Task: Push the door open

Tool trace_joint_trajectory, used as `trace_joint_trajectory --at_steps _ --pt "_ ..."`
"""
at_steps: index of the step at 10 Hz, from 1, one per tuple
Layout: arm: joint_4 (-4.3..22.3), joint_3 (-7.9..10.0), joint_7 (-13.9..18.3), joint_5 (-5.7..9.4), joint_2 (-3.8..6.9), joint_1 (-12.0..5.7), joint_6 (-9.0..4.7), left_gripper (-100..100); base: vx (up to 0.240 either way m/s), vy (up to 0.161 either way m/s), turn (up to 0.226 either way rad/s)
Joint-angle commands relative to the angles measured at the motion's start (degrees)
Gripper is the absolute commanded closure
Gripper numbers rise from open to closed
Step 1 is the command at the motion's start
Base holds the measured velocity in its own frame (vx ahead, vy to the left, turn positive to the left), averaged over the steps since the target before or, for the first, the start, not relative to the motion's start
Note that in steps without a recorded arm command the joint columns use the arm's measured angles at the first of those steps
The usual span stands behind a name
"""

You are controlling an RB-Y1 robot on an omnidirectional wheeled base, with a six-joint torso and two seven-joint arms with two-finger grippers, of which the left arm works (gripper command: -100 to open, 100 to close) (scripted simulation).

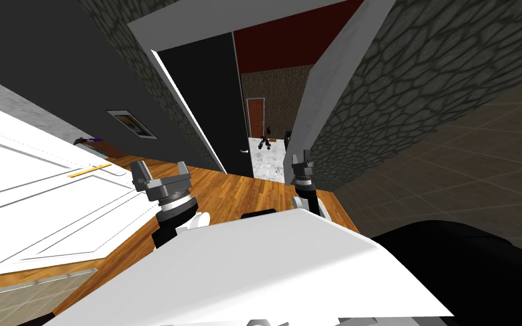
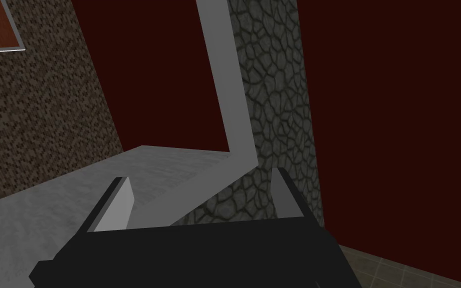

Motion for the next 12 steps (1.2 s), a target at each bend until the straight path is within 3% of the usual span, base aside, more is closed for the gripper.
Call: trace_joint_trajectory --at_steps 1,2,5,12 --pt "1.9 -0.32 0.1 -0.21 0.36 -0.78 -0.17 -100 0.058 0.001 -0.020" --pt "1.9 -0.32 0.1 -0.21 0.36 -0.78 -0.17 -100 0.078 0.012 0.000" --pt "5.5 -0.92 0.3 -0.60 0.96 -2.25 -0.50 -100 0.088 0.017 -0.007" --pt "15.2 -2.55 0.8 -1.66 2.24 -6.24 -1.40 -100 0.093 0.015 -0.011"
